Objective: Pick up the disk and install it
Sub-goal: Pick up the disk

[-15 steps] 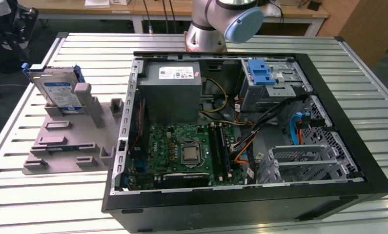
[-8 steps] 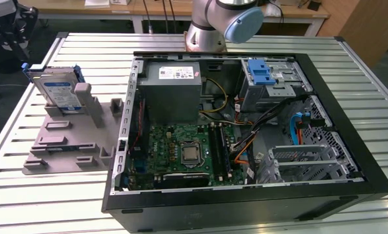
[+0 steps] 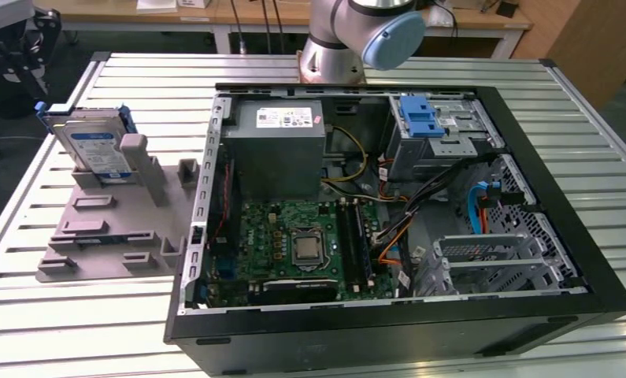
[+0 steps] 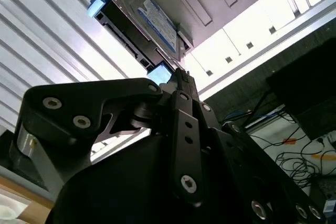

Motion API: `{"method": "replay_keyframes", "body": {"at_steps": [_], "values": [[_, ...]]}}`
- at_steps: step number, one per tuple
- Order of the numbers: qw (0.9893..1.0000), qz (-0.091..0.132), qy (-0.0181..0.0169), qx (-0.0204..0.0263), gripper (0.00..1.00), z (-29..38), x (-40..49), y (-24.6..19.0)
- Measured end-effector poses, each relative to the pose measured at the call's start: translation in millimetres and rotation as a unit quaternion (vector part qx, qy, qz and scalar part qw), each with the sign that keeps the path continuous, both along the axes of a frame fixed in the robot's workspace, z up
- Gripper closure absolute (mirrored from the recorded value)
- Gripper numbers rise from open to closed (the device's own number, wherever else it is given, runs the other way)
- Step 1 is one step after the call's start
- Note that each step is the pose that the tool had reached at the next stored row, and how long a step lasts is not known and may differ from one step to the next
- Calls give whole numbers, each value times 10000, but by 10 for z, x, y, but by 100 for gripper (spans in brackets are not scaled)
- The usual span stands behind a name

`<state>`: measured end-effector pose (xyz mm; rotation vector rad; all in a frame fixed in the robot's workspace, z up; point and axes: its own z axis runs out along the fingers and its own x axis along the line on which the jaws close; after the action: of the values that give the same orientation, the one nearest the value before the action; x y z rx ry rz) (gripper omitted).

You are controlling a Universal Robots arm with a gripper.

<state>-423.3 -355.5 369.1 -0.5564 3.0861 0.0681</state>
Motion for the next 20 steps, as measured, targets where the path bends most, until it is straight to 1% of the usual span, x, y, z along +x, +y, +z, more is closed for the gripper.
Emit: {"method": "replay_keyframes", "body": {"at_steps": [4, 9, 15, 20], "values": [[9998, 205, 0, 0, 89, -2, 0, 0], [9989, 465, 0, 0, 89, -4, 0, 0], [9971, 762, -2, 0, 89, -7, 0, -1], [9949, 1005, -4, 0, 89, -10, 0, -1]]}}
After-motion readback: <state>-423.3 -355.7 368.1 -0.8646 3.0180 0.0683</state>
